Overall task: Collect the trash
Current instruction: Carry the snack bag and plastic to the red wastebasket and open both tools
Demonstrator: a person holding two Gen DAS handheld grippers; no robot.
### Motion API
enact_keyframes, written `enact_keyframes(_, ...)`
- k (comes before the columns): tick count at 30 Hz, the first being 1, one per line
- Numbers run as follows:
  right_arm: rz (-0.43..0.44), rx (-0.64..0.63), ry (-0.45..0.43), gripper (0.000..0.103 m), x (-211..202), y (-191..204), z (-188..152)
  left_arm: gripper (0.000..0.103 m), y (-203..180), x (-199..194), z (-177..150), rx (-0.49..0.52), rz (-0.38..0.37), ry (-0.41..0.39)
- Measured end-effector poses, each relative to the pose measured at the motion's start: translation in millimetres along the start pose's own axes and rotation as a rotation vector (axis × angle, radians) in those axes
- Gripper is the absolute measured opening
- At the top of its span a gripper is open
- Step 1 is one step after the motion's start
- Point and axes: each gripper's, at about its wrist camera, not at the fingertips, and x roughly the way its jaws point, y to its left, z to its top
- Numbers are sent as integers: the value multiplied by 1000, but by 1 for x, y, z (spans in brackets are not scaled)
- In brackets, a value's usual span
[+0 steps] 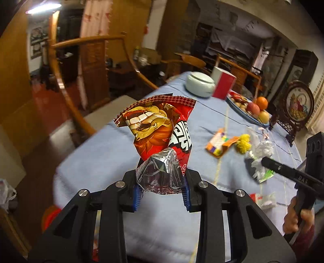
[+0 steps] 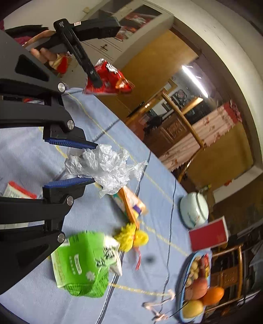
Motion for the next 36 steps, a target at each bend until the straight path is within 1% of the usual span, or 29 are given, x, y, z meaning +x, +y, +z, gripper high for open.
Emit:
enact_keyframes(2,25,-29,-1,28,0,11,-4,33,18,-15,-11,-24,26,-10)
enact_keyframes(5,54,-63,-7,28,-3,24,-13,33,49,-37,-32,-67,85,-15)
enact_keyframes(9,86,-53,-21,28,-8,37,-29,33,96,-62,-69,-154,133,2)
enact_keyframes(12,113,-64,-15,28,-7,56,-44,33,127,-68,-95,-209,161,43)
enact_keyframes(16,113,-155,-7,28,-8,101,-58,34,160,-64,-123,-255,212,91)
enact_keyframes(18,122,-187,-1,28,-9,118,-61,39,173,-56,-133,-277,203,117)
enact_keyframes(19,132,-210,3,29,-10,130,-64,46,178,-52,-138,-288,197,129)
enact_keyframes(20,138,-229,8,29,-8,141,-66,49,182,-48,-141,-297,202,141)
enact_keyframes(21,143,-244,14,29,-7,151,-68,61,188,-42,-145,-309,218,154)
enact_keyframes(22,150,-256,21,30,-5,159,-71,75,193,-39,-148,-319,227,160)
enact_keyframes(23,156,-266,29,30,-4,167,-74,79,197,-36,-151,-332,234,160)
enact_keyframes(26,174,-295,73,31,10,193,-85,84,210,-36,-155,-364,239,147)
enact_keyframes(27,178,-303,88,31,15,200,-88,88,214,-37,-156,-373,241,137)
enact_keyframes(28,185,-315,111,32,23,210,-92,92,219,-39,-156,-382,250,125)
enact_keyframes(30,193,-335,151,32,39,224,-100,96,226,-45,-156,-394,279,98)
enact_keyframes(32,198,-355,205,32,61,240,-112,96,233,-49,-159,-402,295,81)
enact_keyframes(36,208,-375,289,32,95,261,-132,96,256,-40,-166,-439,275,74)
